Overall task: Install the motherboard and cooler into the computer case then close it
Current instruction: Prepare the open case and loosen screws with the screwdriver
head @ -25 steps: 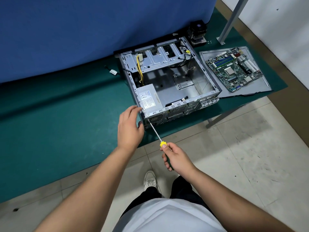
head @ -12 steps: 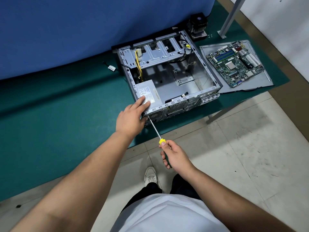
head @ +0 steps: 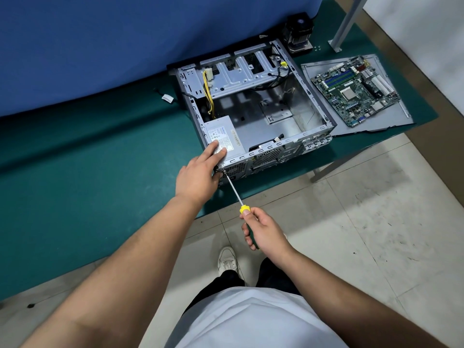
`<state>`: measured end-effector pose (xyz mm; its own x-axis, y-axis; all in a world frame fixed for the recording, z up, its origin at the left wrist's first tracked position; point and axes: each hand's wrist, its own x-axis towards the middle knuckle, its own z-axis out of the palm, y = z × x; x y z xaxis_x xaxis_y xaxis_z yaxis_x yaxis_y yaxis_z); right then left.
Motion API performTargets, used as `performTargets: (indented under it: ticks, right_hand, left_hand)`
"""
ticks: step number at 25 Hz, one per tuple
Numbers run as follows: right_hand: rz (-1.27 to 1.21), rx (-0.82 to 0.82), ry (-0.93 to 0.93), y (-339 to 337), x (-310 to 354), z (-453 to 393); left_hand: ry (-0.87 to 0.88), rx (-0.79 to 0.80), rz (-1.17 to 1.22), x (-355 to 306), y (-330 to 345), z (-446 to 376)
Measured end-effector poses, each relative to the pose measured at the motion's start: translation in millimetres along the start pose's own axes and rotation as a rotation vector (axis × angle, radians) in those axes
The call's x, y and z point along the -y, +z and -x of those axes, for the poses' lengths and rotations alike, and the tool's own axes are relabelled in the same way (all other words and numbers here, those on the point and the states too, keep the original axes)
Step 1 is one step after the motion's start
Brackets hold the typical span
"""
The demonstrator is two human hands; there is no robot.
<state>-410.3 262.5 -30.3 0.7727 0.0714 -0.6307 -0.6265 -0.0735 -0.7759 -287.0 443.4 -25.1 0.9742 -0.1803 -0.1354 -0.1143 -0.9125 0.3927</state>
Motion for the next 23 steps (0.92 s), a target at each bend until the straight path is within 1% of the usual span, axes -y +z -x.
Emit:
performTargets:
  ticks: [2, 3, 4, 5, 6, 7, 8, 9, 10, 11, 12, 13, 14, 16, 23]
  right_hand:
    - [-0.009, -0.002, 0.0, 0, -1, -1]
    - [-0.014, -0.003, 0.0, 0, -1, -2]
    - [-0.018, -0.003, 0.001, 0, -1, -3]
    - [-0.021, -0.003, 0.002, 1, -1, -3]
    - [-0.023, -0.002, 0.002, 1, -1, -4]
    - [-0.027, -0.001, 0.002, 2, -1, -5]
    - [-0.032, -0.001, 0.002, 3, -1, -6]
    - [-0.036, -0.002, 0.002, 3, -1, -6]
    - [-0.037, -0.003, 0.001, 3, -1, -6]
    - [-0.035, -0.003, -0.001, 3, -1, -7]
    - [-0.034, -0.003, -0.003, 3, -2, -7]
    - [-0.035, -0.003, -0.004, 3, -2, -7]
    - [-0.036, -0.003, -0.005, 2, -2, -7]
    - [-0.037, -0.005, -0.009, 3, -3, -7]
    - [-0.043, -0.012, -0.013, 1, -4, -9]
  left_hand:
    - [0.013, 0.025, 0.03, 1, 0, 0]
    - [0.009, 0.034, 0.125, 0, 1, 1]
    - [-0.017, 0.019, 0.28, -2, 2, 4]
    - [-0.066, -0.044, 0.456, -7, 5, 8]
    - [-0.145, -0.16, 0.603, -14, 9, 13]
    - [-0.252, -0.295, 0.693, -23, 13, 18]
    - [-0.387, -0.39, 0.76, -32, 17, 24]
    - [-0.538, -0.417, 0.868, -39, 21, 26]
    - [-0.687, -0.373, 1.047, -45, 24, 27]
    - [-0.799, -0.293, 1.277, -49, 27, 27]
    - [-0.873, -0.214, 1.49, -52, 27, 26]
    - [-0.912, -0.166, 1.636, -53, 27, 24]
    - [-0.93, -0.145, 1.706, -54, 26, 22]
    - [-0.956, -0.148, 1.761, -56, 26, 18]
    - [-1.012, -0.247, 1.721, -62, 28, 11]
